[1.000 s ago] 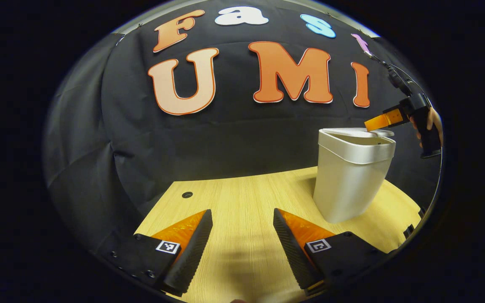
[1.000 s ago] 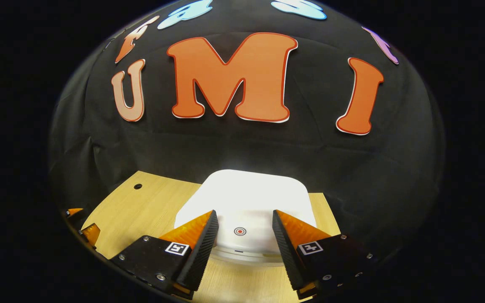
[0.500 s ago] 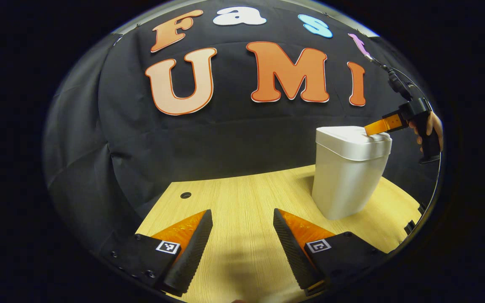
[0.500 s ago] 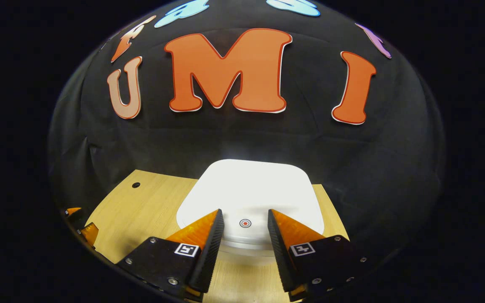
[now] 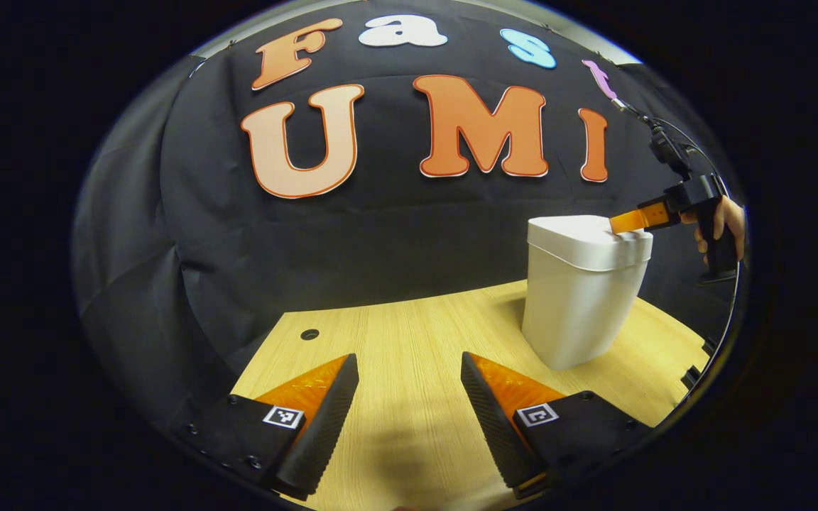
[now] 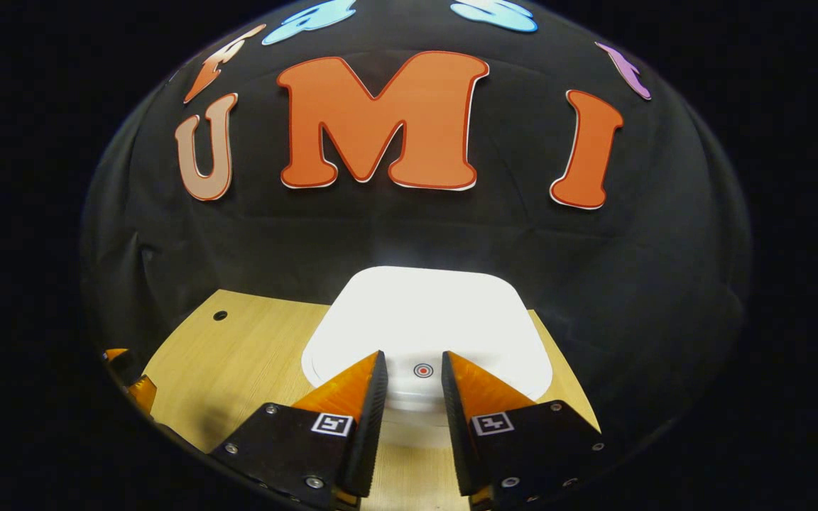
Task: Press the lid of the desktop garbage bin to open it, pick up the crumpled paper on the desktop and throw it into the bin, then pick up the pop can on the desktop and drop it into the bin, and finally close the garbage bin lid.
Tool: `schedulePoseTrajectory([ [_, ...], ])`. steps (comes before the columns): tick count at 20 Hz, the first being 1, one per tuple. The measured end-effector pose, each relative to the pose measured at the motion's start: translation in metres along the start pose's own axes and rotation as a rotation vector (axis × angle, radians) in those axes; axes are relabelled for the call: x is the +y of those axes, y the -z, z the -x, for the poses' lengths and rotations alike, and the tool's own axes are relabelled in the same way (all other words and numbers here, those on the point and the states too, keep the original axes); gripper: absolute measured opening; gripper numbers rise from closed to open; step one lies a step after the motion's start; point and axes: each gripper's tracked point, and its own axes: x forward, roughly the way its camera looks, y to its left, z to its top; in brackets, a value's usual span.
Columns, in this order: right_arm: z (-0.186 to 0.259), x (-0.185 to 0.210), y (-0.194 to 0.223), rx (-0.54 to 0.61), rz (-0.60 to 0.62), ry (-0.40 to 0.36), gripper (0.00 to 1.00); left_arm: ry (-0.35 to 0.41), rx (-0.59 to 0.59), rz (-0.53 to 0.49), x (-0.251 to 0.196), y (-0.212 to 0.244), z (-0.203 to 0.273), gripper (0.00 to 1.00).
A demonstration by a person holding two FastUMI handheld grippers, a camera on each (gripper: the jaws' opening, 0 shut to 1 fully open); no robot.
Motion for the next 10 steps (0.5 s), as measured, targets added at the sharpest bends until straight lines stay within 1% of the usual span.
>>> schedulePoseTrajectory([
  [1,0.0,0.002,0.002,0.005,-0.01,0.007,0.45,0.009,-0.003,0.0,0.003,0.0,0.0,0.93],
  [3,0.001,0.003,0.001,-0.002,-0.014,0.03,0.38,0.029,-0.009,0.0,0.007,-0.001,0.0,0.93],
  [4,0.001,0.003,0.001,-0.004,-0.014,0.043,0.37,0.04,-0.012,0.0,0.01,-0.002,0.0,0.93],
  [7,0.002,0.003,0.002,0.017,-0.061,0.077,0.37,0.084,-0.021,-0.008,0.015,-0.003,-0.002,0.93],
  [10,0.003,0.005,0.003,0.027,-0.086,0.09,0.36,0.128,-0.033,-0.016,0.019,-0.003,-0.004,0.93],
])
